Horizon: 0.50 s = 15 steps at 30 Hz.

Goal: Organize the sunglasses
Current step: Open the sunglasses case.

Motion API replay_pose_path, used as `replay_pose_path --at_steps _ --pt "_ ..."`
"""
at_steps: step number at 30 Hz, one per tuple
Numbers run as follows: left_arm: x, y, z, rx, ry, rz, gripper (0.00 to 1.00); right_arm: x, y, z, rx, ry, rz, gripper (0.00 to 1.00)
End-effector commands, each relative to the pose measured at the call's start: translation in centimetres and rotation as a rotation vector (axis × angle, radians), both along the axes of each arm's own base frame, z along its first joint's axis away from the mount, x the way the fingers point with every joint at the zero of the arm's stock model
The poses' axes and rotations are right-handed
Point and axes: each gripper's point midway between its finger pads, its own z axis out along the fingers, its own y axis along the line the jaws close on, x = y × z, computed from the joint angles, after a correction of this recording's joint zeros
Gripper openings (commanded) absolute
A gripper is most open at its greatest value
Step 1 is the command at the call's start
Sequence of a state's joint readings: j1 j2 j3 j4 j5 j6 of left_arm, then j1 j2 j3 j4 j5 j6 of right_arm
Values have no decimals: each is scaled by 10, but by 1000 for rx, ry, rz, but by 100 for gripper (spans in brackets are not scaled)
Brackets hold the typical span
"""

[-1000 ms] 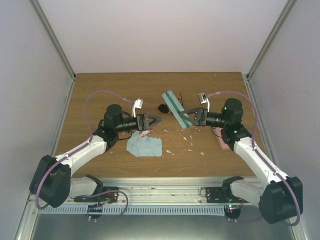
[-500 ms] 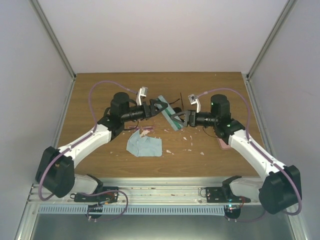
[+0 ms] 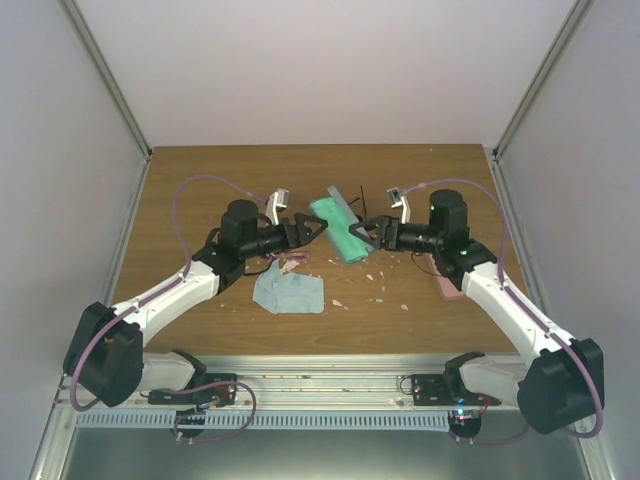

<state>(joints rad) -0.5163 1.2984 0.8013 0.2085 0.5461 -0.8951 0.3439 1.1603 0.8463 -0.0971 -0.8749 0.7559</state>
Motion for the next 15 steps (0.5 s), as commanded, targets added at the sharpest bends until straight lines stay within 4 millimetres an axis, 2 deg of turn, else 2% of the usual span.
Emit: replay_pose_path --at_steps 1,6,8,12,15 --pt "0 14 -47 124 72 59 86 -15 3 59 122 -196 88 38" --pt "3 18 -59 172 91 85 85 -13 2 49 117 -167 76 38" --pt "4 19 -61 175 89 82 86 -9 1 39 91 -142 55 38" --pt "7 18 -40 169 15 66 88 1 -3 4 10 -87 9 39" --pt "14 24 -33 213 -15 101 90 12 -5 -28 -58 -39 -27 41"
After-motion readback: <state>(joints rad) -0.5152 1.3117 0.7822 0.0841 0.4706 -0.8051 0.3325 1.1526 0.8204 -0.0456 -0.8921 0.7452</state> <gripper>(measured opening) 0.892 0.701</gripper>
